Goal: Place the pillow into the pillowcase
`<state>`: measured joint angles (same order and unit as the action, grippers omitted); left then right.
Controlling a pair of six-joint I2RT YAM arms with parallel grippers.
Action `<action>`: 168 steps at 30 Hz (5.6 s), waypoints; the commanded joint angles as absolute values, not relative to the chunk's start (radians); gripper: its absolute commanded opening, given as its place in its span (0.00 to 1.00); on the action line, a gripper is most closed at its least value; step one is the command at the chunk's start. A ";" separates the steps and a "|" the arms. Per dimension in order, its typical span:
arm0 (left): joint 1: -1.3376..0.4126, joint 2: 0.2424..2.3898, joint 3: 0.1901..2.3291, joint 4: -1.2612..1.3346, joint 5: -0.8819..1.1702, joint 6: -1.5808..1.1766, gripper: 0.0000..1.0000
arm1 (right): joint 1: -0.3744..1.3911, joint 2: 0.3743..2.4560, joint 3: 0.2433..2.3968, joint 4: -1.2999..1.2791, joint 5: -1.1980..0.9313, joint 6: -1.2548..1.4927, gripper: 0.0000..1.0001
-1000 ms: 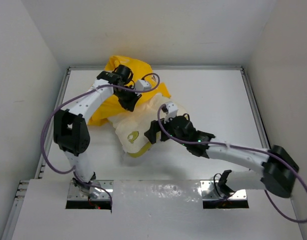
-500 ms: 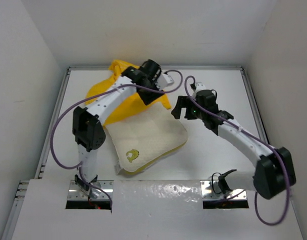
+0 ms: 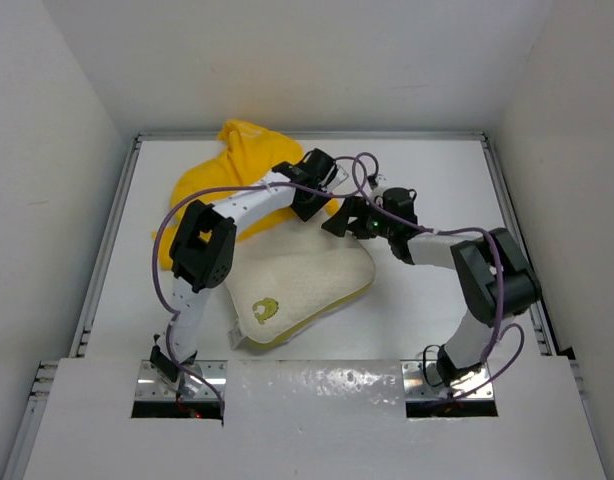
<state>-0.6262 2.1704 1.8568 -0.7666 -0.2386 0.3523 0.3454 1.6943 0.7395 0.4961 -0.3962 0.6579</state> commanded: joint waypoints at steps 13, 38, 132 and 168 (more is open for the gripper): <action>-0.623 2.131 2.013 -0.830 -0.247 0.288 0.00 | 0.497 1.878 0.834 0.600 -0.411 0.640 0.02; -0.555 2.048 1.893 -0.888 -0.262 0.488 0.06 | 0.584 1.569 0.635 0.815 -0.089 0.610 0.00; 0.144 1.930 1.422 -0.625 0.612 0.472 0.00 | 0.904 2.326 1.974 0.335 0.730 0.580 0.00; 0.340 1.858 1.505 -1.197 0.453 0.732 0.00 | 0.779 1.964 1.731 0.108 0.106 0.206 0.64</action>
